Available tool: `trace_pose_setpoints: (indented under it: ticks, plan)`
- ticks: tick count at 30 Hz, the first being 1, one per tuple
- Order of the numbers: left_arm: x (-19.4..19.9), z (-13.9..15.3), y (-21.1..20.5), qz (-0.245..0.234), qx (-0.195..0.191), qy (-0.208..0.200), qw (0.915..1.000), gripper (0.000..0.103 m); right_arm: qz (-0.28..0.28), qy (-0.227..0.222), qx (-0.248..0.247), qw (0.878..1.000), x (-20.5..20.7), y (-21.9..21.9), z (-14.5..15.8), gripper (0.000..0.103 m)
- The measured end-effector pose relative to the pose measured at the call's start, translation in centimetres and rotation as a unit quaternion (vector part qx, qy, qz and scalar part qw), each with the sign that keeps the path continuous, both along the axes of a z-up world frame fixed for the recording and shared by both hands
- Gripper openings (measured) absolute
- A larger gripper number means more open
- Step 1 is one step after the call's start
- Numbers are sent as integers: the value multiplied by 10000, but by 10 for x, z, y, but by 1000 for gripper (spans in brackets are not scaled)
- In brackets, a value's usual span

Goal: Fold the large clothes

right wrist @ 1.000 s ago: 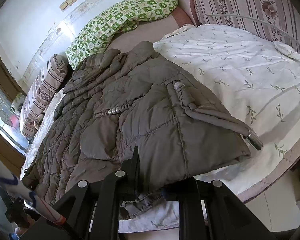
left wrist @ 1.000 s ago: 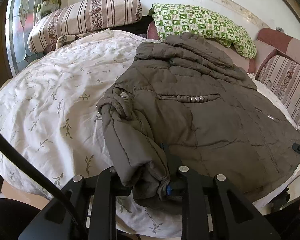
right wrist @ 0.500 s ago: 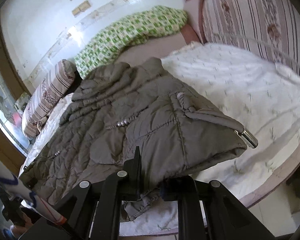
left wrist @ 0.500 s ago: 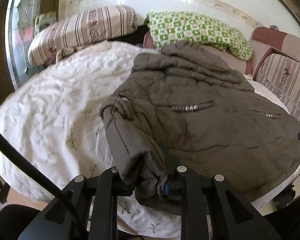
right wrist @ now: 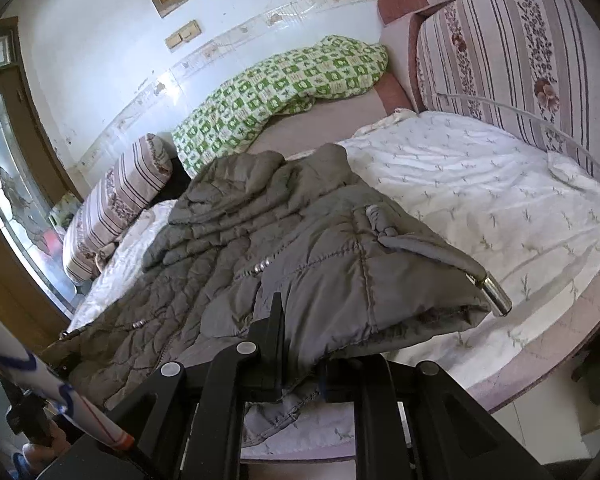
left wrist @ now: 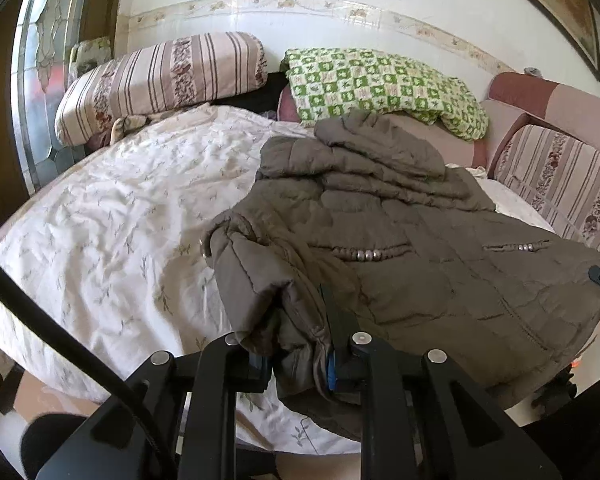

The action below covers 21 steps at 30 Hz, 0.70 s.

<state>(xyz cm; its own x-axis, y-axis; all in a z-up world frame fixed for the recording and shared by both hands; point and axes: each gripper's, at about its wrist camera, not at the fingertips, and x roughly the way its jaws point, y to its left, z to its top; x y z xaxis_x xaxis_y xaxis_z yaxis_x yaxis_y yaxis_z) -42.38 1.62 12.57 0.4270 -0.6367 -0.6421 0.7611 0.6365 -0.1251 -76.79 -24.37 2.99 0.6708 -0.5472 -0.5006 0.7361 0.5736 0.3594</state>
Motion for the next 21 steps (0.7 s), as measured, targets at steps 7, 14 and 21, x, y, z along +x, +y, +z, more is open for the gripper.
trace_pose_setpoints:
  ticks: [7, 14, 21]
  plan:
    - [23, 39, -18, -132, -286, 32, 9995, 19, 234, -253, -206, 9992, 15, -26, 51, 12]
    - [71, 94, -72, -212, -606, -60, 9979, 19, 260, -307, -417, 9983, 61, -78, 107, 12]
    - [146, 139, -172, -257, -770, 71, 9967, 24, 45, -161, -206, 9996, 154, -187, 152, 12]
